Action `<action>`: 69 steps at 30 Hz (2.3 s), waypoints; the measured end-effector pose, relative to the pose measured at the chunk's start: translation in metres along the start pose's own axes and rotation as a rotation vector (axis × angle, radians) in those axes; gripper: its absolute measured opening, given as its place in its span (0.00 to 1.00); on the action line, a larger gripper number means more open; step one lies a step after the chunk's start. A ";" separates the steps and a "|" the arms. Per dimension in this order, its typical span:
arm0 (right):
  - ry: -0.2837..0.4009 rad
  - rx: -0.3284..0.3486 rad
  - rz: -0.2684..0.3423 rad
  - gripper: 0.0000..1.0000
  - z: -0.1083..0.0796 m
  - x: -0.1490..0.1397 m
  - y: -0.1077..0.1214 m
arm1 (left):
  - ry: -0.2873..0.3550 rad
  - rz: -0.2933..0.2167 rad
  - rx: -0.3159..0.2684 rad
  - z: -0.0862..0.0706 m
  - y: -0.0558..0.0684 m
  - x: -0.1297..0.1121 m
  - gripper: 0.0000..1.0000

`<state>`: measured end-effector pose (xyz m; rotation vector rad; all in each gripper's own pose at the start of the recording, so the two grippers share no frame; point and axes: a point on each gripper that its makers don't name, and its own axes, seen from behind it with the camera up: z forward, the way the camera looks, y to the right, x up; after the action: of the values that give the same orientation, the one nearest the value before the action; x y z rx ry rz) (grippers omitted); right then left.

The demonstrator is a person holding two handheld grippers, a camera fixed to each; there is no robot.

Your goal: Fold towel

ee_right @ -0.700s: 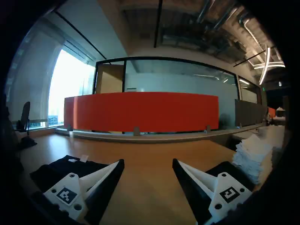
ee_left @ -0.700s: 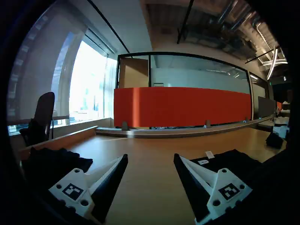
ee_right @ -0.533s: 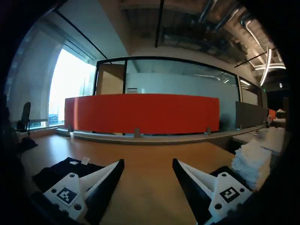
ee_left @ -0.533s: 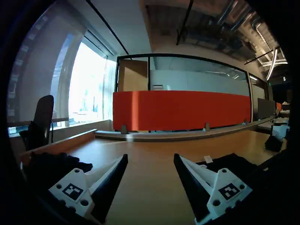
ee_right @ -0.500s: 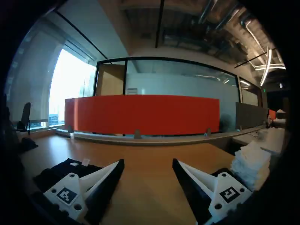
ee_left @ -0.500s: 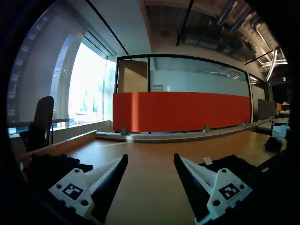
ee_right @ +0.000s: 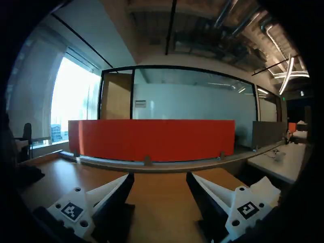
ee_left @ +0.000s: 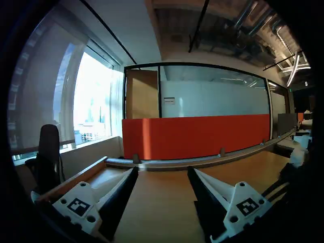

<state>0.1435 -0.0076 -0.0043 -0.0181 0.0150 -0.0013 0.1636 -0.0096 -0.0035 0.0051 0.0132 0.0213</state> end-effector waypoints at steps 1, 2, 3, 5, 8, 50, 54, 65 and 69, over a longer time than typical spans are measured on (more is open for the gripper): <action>0.001 0.000 0.000 0.99 0.000 0.005 0.000 | -0.002 0.001 -0.002 0.000 0.000 0.004 0.90; 0.003 0.000 -0.001 0.99 -0.001 0.011 -0.001 | -0.004 0.001 -0.004 0.000 0.000 0.009 0.90; 0.003 0.000 -0.002 0.99 -0.001 0.015 -0.001 | -0.007 0.002 -0.007 0.000 0.000 0.012 0.90; -0.002 0.001 -0.005 0.99 -0.002 0.021 -0.002 | -0.017 0.003 -0.014 0.000 0.002 0.016 0.90; -0.010 0.008 -0.015 0.99 -0.004 0.029 -0.003 | -0.032 0.010 -0.031 0.001 0.006 0.021 0.90; -0.371 0.511 -0.277 1.00 -0.034 -0.039 -0.103 | -0.340 0.121 -0.463 -0.022 0.084 -0.053 0.90; -0.394 0.528 -0.283 1.00 -0.035 -0.055 -0.105 | -0.362 0.133 -0.473 -0.027 0.087 -0.068 0.90; -0.466 0.562 -0.289 1.00 -0.044 -0.108 -0.108 | -0.430 0.151 -0.519 -0.040 0.107 -0.117 0.90; -0.491 0.576 -0.296 1.00 -0.047 -0.127 -0.109 | -0.458 0.169 -0.541 -0.043 0.114 -0.135 0.90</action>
<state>0.0153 -0.1171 -0.0474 0.5555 -0.4792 -0.2967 0.0256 0.1016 -0.0439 -0.5296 -0.4511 0.1920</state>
